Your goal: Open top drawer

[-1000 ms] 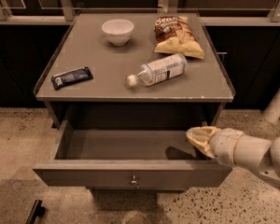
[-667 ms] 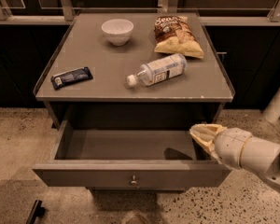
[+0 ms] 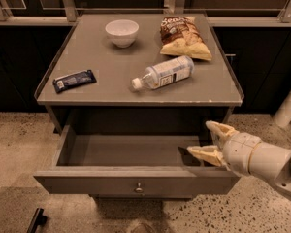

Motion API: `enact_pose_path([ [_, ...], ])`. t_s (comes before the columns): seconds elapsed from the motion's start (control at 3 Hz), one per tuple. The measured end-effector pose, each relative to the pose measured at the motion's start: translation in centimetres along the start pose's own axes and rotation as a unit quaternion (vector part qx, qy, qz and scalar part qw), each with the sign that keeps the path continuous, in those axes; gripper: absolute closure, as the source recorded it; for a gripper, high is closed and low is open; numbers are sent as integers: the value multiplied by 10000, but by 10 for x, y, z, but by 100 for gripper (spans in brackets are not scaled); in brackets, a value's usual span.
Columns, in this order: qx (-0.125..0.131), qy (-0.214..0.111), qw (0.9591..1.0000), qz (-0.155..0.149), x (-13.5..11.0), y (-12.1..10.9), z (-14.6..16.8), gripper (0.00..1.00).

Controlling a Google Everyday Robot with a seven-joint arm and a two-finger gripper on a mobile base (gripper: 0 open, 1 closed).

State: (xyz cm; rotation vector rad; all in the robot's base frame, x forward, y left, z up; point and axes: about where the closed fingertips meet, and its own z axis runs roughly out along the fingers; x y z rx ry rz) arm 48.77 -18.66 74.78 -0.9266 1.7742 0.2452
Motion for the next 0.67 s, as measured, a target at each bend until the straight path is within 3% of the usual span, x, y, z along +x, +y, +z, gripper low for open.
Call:
enact_pose_path([
  [0.33, 0, 0, 10000, 0, 0, 0, 0, 0],
  [0.67, 0, 0, 10000, 0, 0, 0, 0, 0],
])
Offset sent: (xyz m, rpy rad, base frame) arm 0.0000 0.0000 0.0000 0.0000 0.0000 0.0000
